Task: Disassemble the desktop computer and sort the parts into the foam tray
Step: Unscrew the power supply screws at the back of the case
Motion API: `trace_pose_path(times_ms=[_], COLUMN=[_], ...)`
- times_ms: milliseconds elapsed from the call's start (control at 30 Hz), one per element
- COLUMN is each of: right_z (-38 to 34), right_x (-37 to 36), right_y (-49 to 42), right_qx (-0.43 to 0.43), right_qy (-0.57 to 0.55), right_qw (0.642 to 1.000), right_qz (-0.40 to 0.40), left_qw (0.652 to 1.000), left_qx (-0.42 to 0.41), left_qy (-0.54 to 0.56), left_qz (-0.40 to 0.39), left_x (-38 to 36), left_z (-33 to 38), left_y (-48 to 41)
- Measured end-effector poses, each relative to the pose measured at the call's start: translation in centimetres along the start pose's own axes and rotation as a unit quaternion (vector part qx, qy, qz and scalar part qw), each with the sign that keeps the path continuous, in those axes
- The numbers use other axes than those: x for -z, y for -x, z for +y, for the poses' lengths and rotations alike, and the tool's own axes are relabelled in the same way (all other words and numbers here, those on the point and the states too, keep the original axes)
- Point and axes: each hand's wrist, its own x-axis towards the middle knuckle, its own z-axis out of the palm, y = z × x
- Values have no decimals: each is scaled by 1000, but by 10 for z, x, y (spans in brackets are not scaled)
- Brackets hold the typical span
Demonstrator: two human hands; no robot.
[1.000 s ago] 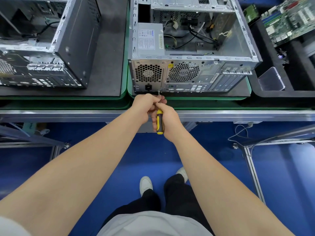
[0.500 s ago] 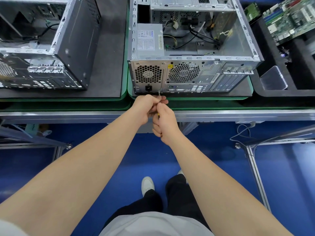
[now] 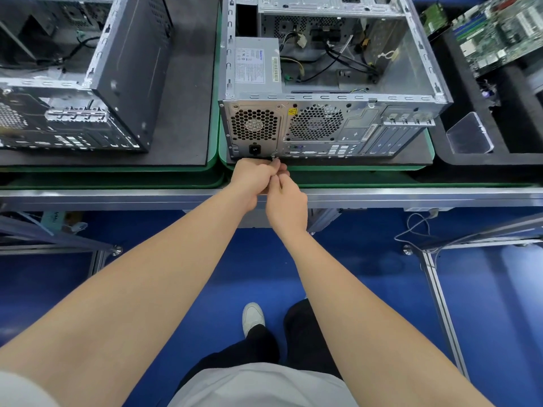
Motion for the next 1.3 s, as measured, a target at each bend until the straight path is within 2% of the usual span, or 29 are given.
trace_pose_path(times_ms=[67, 133, 200, 367, 400, 433, 467, 500, 600, 700, 767, 833, 933, 1033, 1133, 1233, 1300], right_z=[-3, -4, 4, 11, 10, 10, 10, 9, 5, -3, -8, -8, -4, 0, 1, -1, -1], right_x=[7, 15, 16, 12, 11, 10, 9, 8, 8, 7, 5, 2, 0, 1, 2, 9, 16], right_y=[-5, -6, -5, 6, 6, 5, 4, 2, -1, 2, 5, 6, 7, 8, 3, -2, -6], right_qx=[-105, -194, -209, -220, -218, -217, -216, -215, -199, -114, -40, 4, 45, 70, 57, -1, -85], right_qy=[-169, -356, -488, -676, -689, -690, -680, -657, -525, -301, -120, 1, 164, 232, 149, -25, -187], right_qw=[977, 899, 817, 607, 586, 585, 602, 634, 783, 934, 989, 1000, 983, 966, 985, 999, 972], right_qz=[-77, -164, -226, -356, -366, -366, -359, -345, -268, -157, -73, -11, 62, 94, 70, -24, -111], left_qw=[1000, 1000, 999, 997, 997, 997, 997, 997, 998, 999, 999, 999, 1000, 997, 994, 994, 997], left_qx=[-1, 8, 16, 38, 37, 33, 30, 27, 12, -4, -16, -19, -13, -25, -41, -50, -44], left_qy=[5, 7, -3, 29, 35, 36, 35, 31, 6, -12, -28, -35, -20, -53, -86, -84, -61], left_qz=[-10, -20, -31, -53, -58, -62, -64, -64, -53, -40, -26, -7, 20, 41, 54, 45, 33], left_x=[1, 3, 5, 9, 10, 11, 12, 12, 11, 11, 11, 12, 10, 7, 6, 9, 11], left_z=[2, 4, 4, 5, 4, 4, 4, 4, 2, -1, -2, -2, -2, -4, -3, -1, 0], left_y=[0, 0, 0, -3, -3, -3, -3, -3, -3, -3, -3, -3, -2, -6, -9, -10, -9])
